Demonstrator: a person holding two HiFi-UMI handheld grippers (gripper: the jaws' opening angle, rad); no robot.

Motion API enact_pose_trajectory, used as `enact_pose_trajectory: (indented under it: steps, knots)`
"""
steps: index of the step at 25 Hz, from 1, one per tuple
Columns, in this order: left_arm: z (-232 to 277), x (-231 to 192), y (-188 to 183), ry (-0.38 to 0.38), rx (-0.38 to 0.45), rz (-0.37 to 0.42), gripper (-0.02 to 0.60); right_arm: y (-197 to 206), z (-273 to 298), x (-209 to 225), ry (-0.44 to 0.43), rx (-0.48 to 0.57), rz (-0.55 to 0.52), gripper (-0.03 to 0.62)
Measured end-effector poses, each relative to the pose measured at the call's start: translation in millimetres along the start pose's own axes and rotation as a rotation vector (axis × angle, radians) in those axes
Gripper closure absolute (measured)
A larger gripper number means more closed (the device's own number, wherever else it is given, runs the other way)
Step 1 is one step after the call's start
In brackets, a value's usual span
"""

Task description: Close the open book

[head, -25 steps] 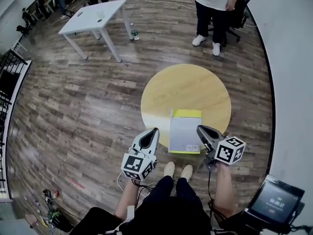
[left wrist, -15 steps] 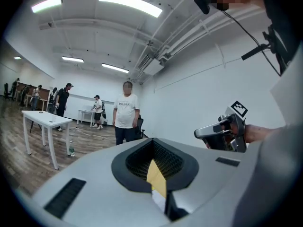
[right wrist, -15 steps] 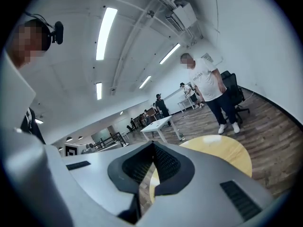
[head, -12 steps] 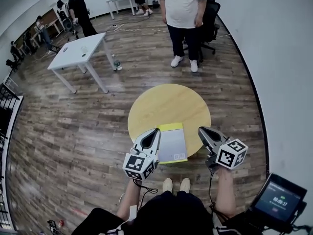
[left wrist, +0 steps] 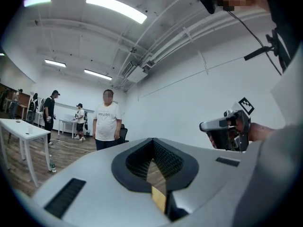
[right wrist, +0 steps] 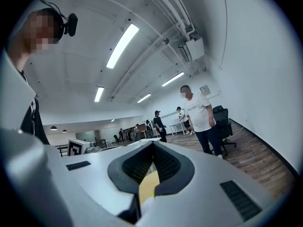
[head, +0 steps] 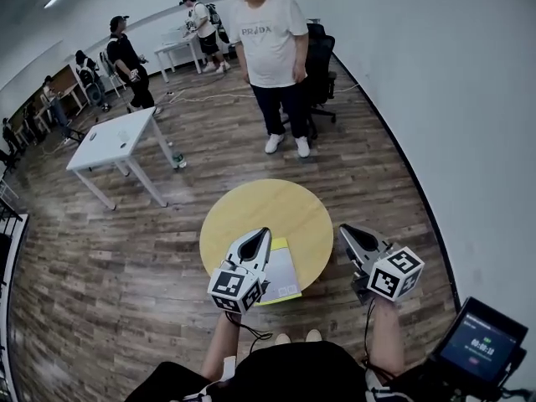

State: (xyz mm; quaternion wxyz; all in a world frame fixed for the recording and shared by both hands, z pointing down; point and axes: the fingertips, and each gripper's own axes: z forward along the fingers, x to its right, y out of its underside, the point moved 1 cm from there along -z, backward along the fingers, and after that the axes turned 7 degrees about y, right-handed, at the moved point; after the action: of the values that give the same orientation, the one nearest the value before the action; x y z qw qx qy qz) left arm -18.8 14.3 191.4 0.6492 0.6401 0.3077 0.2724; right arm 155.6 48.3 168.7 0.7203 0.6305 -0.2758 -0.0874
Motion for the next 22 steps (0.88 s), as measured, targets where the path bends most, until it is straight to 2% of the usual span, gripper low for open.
enact_pose_trajectory:
  steps: [9, 22]
  knots:
    - [18.4, 13.9, -7.2, 0.029, 0.011, 0.014, 0.583, -12.4, -15.4, 4.4, 0.037, -0.001, -0.11, 0.589]
    - [20.8, 15.6, -3.7, 0.029, 0.01, 0.014, 0.583, -5.9, -10.8, 3.7, 0.012, -0.018, -0.107, 0.589]
